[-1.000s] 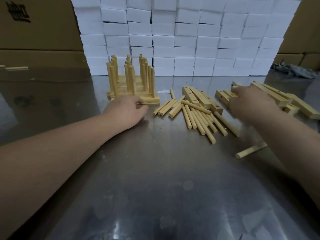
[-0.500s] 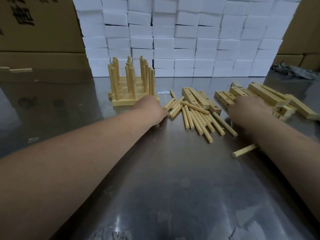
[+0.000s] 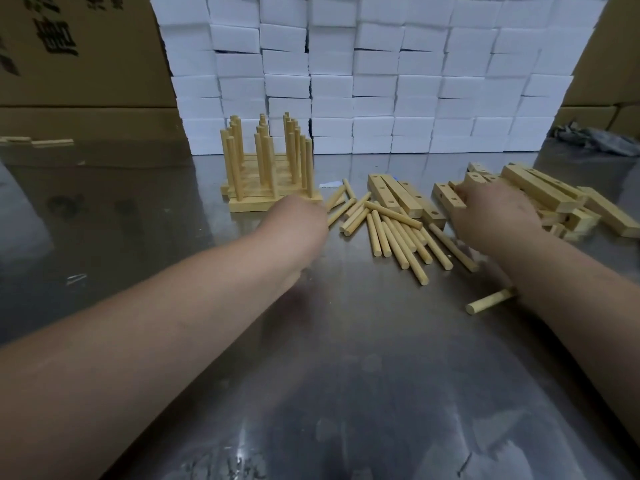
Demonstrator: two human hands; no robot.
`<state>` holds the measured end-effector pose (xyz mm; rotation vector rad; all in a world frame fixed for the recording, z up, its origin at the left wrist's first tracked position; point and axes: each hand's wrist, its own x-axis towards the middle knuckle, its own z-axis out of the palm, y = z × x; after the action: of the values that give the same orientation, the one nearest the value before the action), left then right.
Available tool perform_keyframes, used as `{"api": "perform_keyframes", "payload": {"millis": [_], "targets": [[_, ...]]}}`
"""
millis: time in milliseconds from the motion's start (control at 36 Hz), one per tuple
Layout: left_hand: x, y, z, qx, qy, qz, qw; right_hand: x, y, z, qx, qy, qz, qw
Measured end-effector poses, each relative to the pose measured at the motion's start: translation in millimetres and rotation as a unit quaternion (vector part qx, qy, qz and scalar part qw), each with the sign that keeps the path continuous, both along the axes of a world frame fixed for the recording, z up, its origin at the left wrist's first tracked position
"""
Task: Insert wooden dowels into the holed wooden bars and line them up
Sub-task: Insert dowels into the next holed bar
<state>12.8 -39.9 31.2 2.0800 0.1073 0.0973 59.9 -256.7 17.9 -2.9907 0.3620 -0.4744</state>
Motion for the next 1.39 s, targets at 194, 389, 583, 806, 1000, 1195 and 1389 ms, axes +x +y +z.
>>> {"api": "perform_keyframes", "payload": {"millis": [194,389,583,806,1000,1195,1389], "targets": [[-10.3,10.5,-22.2,-0.189,-0.057,0.025,0.98,-1.4,9.9,-3.9,-0.114,0.12,-0.055,0.985],[-8.2,21.2,-27.6,-0.126,-0.106,0.014,0.986,-0.5,1.8,-2.5,-0.103,0.08,-0.047,0.99],[-9.0,19.2,-34.3,-0.084,-0.135,-0.013,0.987,-2.6,4.0,1.2,-0.052,0.039,-0.048,0.997],[-5.2,18.2,-37.2,-0.065,-0.135,-0.027,0.988,-4.4,5.0,1.3,0.003,0.045,-0.055,0.997],[-3.1,22.1,-36.5,-0.072,-0.155,-0.007,0.985,-6.5,3.4,13.8,0.079,-0.088,-0.104,0.988],[2.4,22.0,-36.4,-0.106,-0.162,0.044,0.98,-24.9,32.7,29.2,0.626,-0.091,-0.009,0.774],[3.7,22.0,-37.1,-0.13,-0.167,0.049,0.976,-57.8,59.1,29.2,0.811,0.101,0.197,0.541]]}}
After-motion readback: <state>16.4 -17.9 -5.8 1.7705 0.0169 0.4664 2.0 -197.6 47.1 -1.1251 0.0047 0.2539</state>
